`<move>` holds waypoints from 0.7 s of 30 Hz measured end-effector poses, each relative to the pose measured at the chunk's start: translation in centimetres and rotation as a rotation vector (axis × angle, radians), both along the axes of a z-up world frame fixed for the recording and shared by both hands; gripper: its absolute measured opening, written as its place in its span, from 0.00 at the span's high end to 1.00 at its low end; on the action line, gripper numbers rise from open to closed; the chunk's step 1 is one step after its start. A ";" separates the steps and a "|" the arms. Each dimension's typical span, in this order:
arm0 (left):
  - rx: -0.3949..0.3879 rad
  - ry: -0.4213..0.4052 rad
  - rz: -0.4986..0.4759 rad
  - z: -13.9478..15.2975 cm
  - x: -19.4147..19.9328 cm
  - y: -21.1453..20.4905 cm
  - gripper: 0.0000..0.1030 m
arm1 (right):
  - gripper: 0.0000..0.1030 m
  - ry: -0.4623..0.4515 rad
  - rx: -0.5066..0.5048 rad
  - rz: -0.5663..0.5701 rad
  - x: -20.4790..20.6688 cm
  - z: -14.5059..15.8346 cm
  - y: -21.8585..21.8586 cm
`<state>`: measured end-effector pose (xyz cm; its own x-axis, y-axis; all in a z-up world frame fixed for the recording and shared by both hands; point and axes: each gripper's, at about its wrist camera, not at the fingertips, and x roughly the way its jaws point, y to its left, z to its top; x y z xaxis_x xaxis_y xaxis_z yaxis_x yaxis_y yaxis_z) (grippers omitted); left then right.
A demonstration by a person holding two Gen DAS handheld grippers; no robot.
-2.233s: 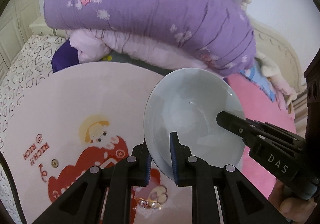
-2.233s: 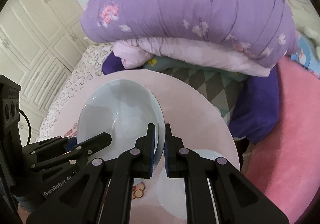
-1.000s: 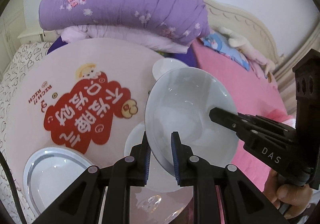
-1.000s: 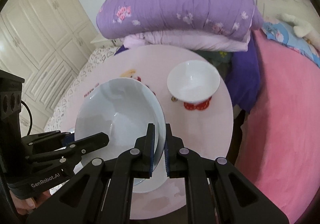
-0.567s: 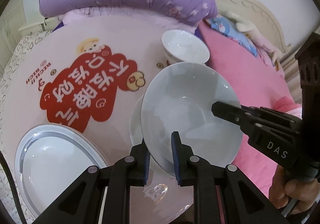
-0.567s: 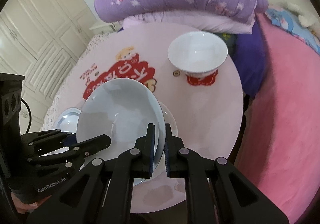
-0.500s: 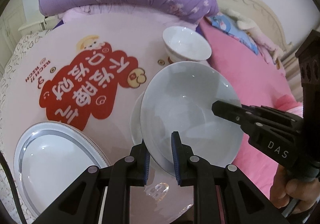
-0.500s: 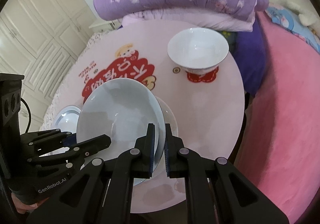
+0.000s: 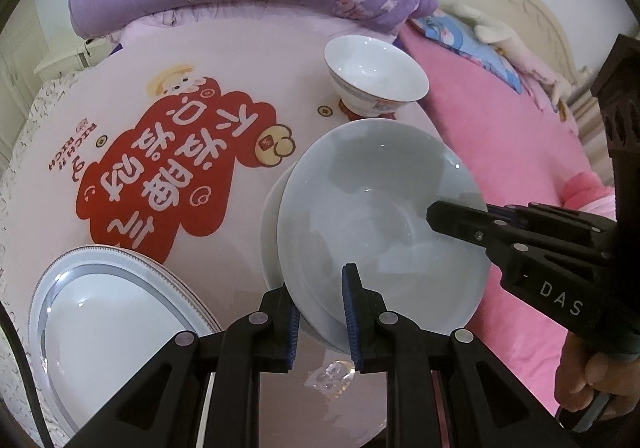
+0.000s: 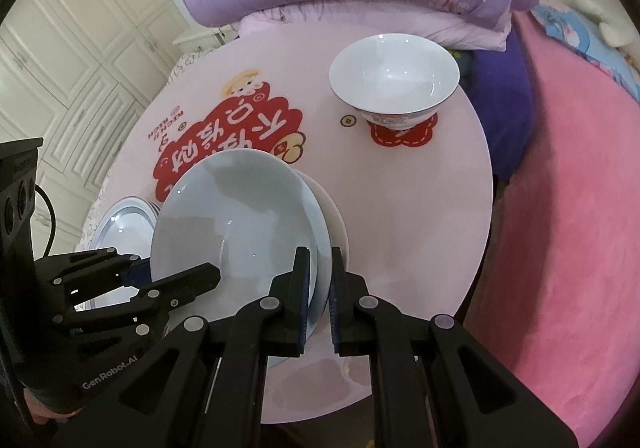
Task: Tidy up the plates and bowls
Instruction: 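Lower the held white bowl into the first bowl beside the plates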
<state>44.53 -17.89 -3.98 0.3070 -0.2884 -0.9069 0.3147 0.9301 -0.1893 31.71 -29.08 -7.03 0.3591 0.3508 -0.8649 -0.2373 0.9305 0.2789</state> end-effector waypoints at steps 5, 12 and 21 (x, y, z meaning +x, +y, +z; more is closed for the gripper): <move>0.013 -0.017 -0.004 0.0 -0.1 0.0 0.83 | 0.89 0.008 0.002 0.008 0.1 -0.1 0.2; -0.006 0.012 -0.024 -0.1 0.4 0.1 0.72 | 0.89 0.018 0.014 0.005 0.4 -0.2 0.3; -0.062 0.102 -0.059 -0.1 1.7 -0.4 0.44 | 0.75 0.039 0.042 0.013 0.6 0.3 0.6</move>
<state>46.24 -18.32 -4.13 0.1953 -0.3600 -0.9123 0.3443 0.8962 -0.2799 32.28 -28.51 -6.70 0.3210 0.3916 -0.8623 -0.2373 0.9147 0.3271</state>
